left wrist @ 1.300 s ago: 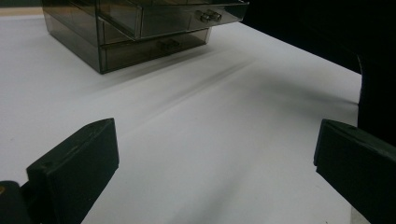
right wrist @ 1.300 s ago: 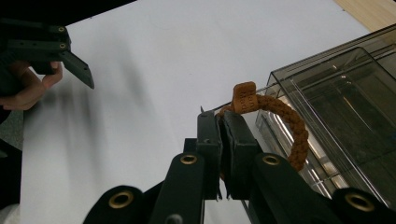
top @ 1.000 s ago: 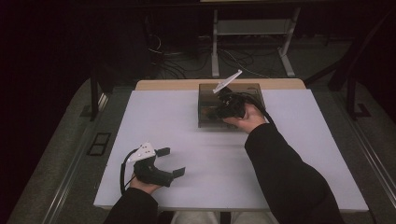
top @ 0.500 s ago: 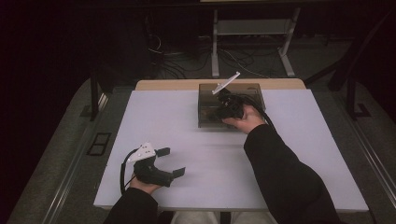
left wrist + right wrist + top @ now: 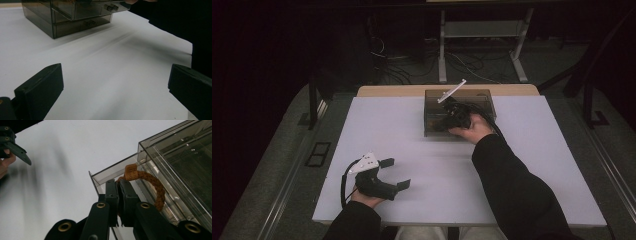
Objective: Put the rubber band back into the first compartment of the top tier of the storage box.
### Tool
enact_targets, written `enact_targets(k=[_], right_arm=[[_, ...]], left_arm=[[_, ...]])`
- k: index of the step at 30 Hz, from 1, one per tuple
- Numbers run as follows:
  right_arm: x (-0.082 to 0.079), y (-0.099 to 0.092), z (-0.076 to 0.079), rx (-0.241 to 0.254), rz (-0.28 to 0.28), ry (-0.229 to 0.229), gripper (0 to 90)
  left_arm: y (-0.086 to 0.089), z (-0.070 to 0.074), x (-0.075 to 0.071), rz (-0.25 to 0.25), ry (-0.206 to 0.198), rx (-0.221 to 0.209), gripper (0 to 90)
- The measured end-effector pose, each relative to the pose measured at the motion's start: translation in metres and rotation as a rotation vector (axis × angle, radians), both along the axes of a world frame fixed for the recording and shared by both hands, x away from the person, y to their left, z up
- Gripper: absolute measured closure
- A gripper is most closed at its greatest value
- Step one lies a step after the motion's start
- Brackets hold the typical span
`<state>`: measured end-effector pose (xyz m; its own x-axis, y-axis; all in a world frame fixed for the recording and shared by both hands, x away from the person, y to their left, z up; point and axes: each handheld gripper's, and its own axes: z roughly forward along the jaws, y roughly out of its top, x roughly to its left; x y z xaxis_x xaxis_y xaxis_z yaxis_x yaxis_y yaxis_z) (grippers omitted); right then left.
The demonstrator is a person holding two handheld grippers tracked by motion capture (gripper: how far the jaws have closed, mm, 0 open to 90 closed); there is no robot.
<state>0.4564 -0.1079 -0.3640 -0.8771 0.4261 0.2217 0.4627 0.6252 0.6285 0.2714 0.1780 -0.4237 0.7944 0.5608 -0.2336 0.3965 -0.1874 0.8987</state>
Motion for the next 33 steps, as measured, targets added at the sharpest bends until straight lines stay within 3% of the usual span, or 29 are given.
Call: enact_targets(k=[9,20,33], right_arm=[[0.0,0.002,-0.003,-0.014,-0.007,-0.001,83.0],[-0.004,-0.002,0.006,-0.015,-0.047,-0.057,72.6],[-0.017,-0.018,0.027,0.02,-0.121,-0.103,49.5]], left_arm=[[0.0,0.0,0.0,-0.004,-0.001,0.006,0.0],[0.0,0.0,0.0,-0.005,0.002,0.006,0.0],[-0.001,-0.001,0.0,-0.005,0.004,0.004,0.0]])
